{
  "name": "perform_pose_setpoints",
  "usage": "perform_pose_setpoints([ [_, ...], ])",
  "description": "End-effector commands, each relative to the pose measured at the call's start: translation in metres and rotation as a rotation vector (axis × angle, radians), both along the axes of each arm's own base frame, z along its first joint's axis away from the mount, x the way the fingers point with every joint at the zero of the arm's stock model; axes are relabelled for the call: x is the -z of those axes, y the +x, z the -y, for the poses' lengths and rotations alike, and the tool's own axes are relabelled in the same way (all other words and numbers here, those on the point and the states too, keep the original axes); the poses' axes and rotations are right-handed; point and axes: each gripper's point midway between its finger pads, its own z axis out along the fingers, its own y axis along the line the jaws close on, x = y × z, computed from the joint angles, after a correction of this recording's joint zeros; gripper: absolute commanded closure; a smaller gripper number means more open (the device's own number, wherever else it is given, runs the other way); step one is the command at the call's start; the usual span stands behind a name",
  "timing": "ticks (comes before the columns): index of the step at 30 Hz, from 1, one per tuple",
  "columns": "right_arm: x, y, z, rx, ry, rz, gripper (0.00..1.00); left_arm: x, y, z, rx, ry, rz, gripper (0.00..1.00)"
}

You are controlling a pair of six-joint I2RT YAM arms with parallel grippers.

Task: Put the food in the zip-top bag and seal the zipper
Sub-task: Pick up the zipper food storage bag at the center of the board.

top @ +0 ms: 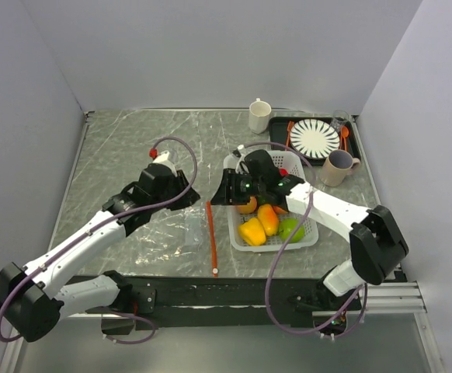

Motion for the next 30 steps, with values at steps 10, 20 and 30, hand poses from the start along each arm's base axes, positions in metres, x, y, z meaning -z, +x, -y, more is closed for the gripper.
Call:
perform_pose_setpoints([
  [10,-0.077,0.015,0.138,0.589,0.023,0.188,0.33,0.089,-0.04,0.016,-0.058,0.176,-0.224,0.35],
  [20,-0.092,0.007,0.154,0.587,0.024,0.22,0.31,0.128,-0.044,0.045,-0.105,0.381,-0.298,0.36],
  [30,-0.085,0.007,0.157,0.575,0.017,0.216,0.31,0.162,-0.064,0.054,-0.061,0.491,-0.379,0.38],
])
